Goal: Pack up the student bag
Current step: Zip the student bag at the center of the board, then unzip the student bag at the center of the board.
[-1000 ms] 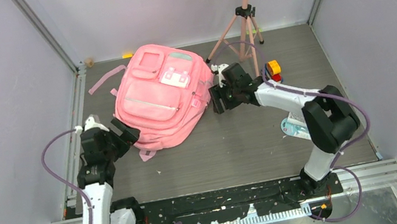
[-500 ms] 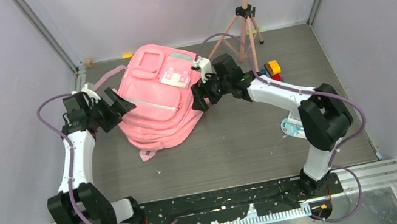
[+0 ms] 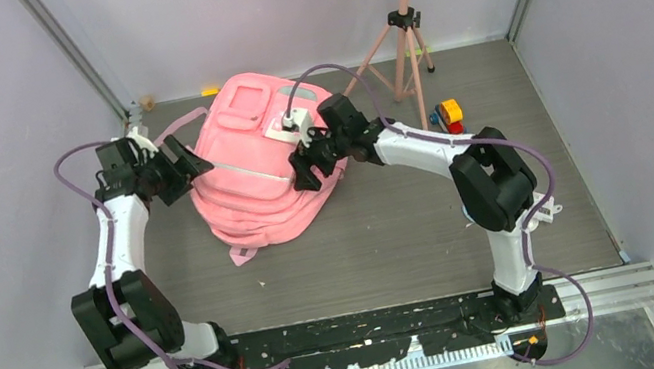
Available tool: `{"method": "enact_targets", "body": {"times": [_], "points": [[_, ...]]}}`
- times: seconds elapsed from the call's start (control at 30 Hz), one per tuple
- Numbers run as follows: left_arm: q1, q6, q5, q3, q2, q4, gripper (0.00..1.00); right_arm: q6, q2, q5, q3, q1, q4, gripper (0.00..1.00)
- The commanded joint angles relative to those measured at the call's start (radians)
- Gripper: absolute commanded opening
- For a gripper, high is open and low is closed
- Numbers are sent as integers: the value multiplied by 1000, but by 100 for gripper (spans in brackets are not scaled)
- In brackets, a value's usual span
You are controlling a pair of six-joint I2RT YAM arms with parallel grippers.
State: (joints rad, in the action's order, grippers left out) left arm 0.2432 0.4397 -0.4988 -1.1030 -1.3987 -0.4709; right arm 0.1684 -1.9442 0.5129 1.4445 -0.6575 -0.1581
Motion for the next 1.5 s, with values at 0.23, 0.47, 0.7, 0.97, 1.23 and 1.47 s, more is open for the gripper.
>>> {"method": "enact_targets", "body": {"times": [0.23,0.47,0.7,0.97,1.23,1.47], "points": [[6,-38,-17,-132,-154,-54,78,146,-52,-81,74,-41,-10,81],[-4,1,-79,-121,-201,-14,74,152,-64,-115,78,-83,-30,79],[-24,22,-93,-106,-221,14,64,117,-15,-219,-23,-116,35,65],[-25,19,-76,-101,-217,5,37,93,-8,-280,-12,-134,-8,33],[-36,25,-87,-75,-180,3,17,30,14,-276,-26,-145,-52,1],[-76,35,-50,-4,-72,25,0,-76,72,-259,-116,-146,-39,1]]}}
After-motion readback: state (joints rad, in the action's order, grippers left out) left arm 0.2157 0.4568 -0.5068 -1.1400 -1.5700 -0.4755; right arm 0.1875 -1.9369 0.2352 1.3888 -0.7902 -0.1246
